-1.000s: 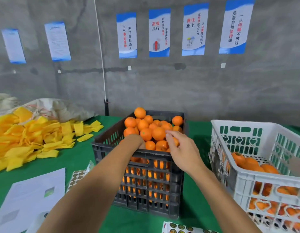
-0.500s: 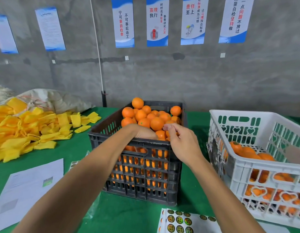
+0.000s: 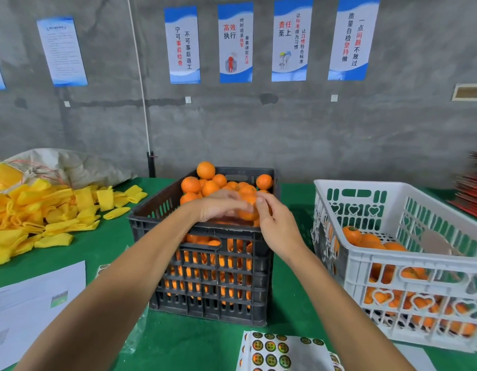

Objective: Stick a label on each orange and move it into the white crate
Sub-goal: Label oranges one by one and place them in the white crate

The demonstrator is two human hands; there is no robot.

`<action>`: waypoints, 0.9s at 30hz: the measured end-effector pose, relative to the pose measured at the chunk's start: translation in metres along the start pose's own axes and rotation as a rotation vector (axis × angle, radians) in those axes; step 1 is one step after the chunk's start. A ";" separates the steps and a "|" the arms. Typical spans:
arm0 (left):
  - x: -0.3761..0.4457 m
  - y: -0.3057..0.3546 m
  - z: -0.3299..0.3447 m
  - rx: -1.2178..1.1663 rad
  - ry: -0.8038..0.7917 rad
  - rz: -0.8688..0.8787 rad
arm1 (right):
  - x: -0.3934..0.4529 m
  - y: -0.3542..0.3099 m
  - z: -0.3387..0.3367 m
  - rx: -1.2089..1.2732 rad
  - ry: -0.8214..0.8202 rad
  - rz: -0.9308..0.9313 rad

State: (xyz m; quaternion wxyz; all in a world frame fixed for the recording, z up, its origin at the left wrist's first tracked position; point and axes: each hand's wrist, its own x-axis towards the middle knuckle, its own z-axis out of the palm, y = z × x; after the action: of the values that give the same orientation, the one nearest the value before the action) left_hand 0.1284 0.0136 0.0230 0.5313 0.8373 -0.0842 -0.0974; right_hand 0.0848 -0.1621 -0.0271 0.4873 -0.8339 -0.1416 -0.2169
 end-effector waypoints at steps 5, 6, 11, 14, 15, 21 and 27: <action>-0.020 0.020 0.027 -0.054 0.286 0.625 | -0.014 -0.016 -0.017 0.214 0.023 -0.074; -0.027 0.017 0.038 0.005 0.309 0.714 | -0.021 -0.018 -0.019 0.226 0.070 -0.113; -0.060 -0.027 0.104 0.044 0.468 0.854 | -0.084 0.006 -0.031 0.156 0.148 -0.256; -0.069 -0.073 0.145 0.012 0.418 0.789 | -0.128 0.044 -0.035 0.114 0.051 -0.198; -0.072 -0.089 0.158 -0.003 0.374 0.757 | -0.140 0.058 -0.037 0.093 0.006 -0.159; -0.073 -0.158 0.202 0.009 0.176 0.534 | -0.187 0.131 -0.038 -0.209 -0.200 -0.043; -0.075 -0.192 0.222 -0.143 0.224 0.310 | -0.193 0.163 -0.042 -0.444 -0.404 0.036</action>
State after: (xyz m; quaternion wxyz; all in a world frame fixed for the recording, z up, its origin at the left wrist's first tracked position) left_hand 0.0074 -0.0809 -0.2378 0.6040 0.7801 -0.1453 0.0736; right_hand -0.0190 -0.2827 -0.2279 0.2590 -0.9487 -0.1699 -0.0637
